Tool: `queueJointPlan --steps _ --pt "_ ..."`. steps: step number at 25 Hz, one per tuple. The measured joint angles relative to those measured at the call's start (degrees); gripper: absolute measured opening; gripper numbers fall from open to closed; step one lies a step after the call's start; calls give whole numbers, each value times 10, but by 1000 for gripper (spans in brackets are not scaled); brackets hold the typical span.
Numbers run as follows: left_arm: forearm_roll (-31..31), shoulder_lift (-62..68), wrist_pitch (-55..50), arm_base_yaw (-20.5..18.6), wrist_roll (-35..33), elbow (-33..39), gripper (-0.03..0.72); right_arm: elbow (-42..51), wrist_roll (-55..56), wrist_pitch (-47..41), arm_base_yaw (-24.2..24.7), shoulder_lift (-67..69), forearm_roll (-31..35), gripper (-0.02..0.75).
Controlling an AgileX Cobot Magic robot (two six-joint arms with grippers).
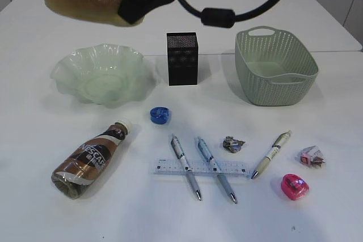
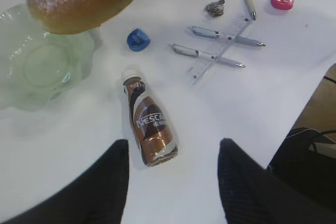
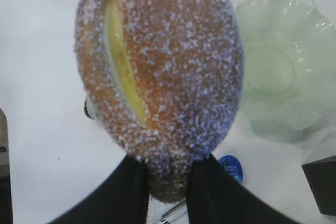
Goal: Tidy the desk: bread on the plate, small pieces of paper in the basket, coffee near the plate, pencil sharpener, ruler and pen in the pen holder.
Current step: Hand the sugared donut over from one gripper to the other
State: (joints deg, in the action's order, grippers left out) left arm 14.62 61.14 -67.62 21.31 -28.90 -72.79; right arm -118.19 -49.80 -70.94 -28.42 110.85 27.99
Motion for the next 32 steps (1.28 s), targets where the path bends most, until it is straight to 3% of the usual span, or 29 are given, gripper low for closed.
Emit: queueJointPlan --steps 11,15,27,32 --pt "42 0 27 0 -29 -21 398 42 29 -8 0 -117 -10 161" --pt "81 0 30 0 -50 -39 398 128 31 -9 0 -198 -17 160" --pt "277 0 27 0 -205 -40 446 247 29 -12 0 -368 30 160" --pt "314 0 26 0 -271 -40 452 285 19 -13 0 -384 57 160"
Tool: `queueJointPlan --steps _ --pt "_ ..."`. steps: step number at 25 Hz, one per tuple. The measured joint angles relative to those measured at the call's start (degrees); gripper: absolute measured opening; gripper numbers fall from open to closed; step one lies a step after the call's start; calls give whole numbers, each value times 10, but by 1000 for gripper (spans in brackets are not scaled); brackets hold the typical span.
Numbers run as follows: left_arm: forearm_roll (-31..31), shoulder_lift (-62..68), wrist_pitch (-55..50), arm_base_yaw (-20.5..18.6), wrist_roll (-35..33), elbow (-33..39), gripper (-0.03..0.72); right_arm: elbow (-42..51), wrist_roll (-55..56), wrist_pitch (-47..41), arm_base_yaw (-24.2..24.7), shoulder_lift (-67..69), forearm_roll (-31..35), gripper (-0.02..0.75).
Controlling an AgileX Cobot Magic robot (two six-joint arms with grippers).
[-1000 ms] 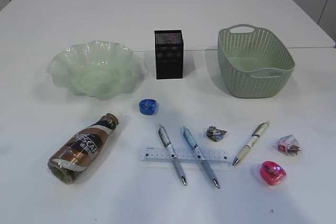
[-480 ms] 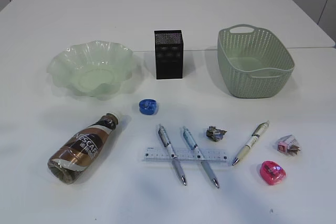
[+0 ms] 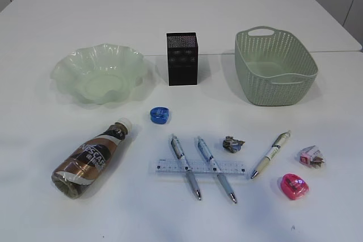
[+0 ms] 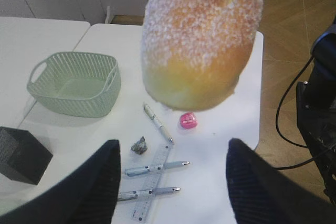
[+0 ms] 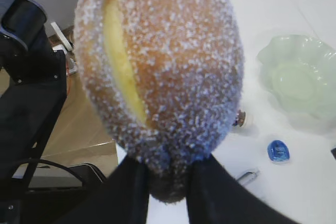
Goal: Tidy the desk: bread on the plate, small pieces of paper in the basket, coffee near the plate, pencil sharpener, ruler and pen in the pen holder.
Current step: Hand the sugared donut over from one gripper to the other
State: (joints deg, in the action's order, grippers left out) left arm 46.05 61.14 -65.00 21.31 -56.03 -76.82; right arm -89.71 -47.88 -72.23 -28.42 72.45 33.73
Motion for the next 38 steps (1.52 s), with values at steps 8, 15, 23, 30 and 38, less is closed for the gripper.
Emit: queueJointPlan --steps 8,15,23,30,38 --pt "49 0 -15 0 -38 0 452 19 -11 0 0 -1 48 158" --pt "86 0 -30 0 -45 0 455 27 -17 0 -6 -1 57 158" --pt "101 1 -30 4 -62 -1 489 28 -18 0 -11 -1 74 157" --pt "151 27 -24 4 -87 -1 489 28 -19 0 -11 -1 86 157" --pt "185 40 -24 4 -99 -1 491 28 -20 1 -11 -1 85 157"
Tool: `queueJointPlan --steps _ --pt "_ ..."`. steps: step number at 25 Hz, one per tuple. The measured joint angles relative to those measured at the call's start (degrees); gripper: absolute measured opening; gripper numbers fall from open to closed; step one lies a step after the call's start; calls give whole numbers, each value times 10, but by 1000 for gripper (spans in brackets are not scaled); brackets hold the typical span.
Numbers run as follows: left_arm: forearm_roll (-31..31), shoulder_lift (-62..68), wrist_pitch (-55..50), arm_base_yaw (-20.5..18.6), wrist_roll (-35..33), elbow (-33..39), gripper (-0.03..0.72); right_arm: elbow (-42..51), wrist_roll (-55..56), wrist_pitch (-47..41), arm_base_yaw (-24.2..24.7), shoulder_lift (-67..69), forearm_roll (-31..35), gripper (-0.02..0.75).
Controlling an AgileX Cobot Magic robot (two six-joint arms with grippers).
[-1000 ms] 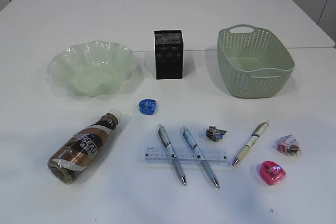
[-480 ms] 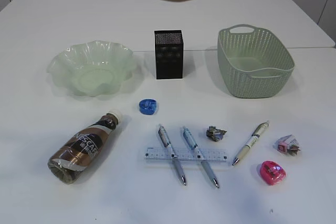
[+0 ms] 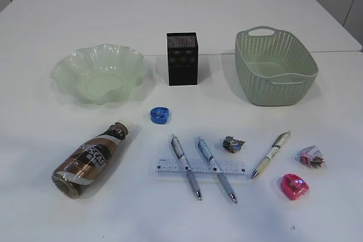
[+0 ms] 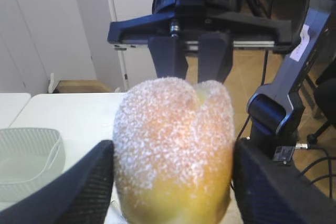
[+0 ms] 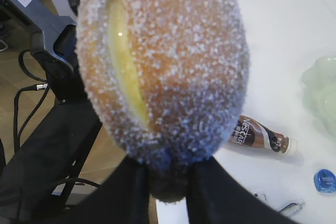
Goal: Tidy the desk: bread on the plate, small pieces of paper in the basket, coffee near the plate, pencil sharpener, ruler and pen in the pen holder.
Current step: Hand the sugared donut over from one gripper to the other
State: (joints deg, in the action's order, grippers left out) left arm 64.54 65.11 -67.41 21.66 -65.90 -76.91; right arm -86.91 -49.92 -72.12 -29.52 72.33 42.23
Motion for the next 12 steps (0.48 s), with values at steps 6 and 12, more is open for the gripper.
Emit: queueJointPlan --steps 6,12 --pt "5 9 -7 0 -1 0 421 0 -2 0 0 0 -1 157" --pt "5 14 -16 0 -1 0 188 0 -6 -1 0 0 -5 156"
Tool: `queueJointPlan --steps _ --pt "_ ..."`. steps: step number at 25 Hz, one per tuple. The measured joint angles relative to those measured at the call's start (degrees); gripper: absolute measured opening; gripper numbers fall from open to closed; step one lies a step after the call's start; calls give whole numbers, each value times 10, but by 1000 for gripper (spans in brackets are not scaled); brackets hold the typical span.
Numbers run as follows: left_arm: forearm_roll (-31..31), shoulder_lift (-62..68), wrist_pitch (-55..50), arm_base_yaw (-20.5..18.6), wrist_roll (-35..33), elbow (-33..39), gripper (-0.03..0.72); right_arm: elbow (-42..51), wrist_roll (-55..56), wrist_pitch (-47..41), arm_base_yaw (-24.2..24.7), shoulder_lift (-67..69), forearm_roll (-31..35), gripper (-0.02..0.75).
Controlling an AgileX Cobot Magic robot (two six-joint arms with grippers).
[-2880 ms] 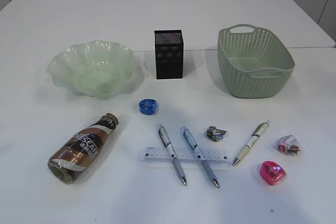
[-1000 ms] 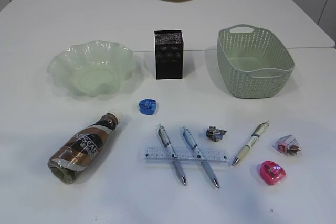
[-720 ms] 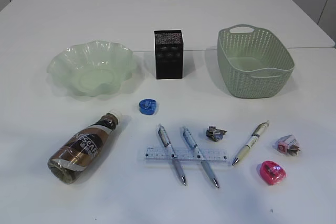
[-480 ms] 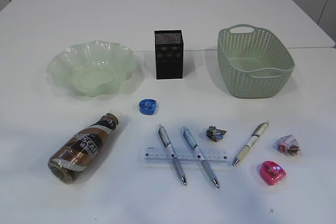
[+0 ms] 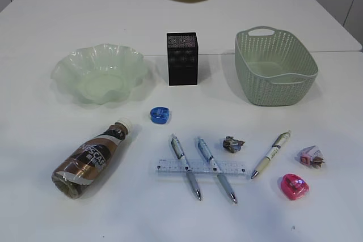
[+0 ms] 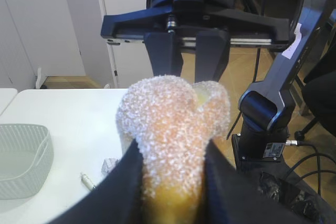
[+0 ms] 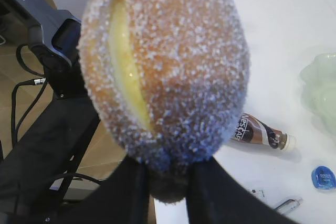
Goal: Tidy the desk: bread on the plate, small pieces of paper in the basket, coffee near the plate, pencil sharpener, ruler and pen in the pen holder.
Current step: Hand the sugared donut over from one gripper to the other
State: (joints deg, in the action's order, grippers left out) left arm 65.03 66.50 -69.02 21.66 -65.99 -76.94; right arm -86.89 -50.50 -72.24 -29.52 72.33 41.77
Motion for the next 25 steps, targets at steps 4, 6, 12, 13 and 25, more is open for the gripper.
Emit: queueJointPlan --steps 4,6,12,13,25 --pt "-9 0 -2 0 0 -2 148 0 0 0 0 0 0 157" --pt "-19 0 -2 0 2 -2 142 1 -1 0 0 0 0 169" --pt "-47 3 -4 0 35 -4 136 4 -1 -2 0 0 -6 382" --pt "-48 4 -4 0 37 -4 135 4 -1 -2 0 0 -6 382" --pt "-117 20 -19 0 56 -3 130 4 22 16 0 -1 -89 549"
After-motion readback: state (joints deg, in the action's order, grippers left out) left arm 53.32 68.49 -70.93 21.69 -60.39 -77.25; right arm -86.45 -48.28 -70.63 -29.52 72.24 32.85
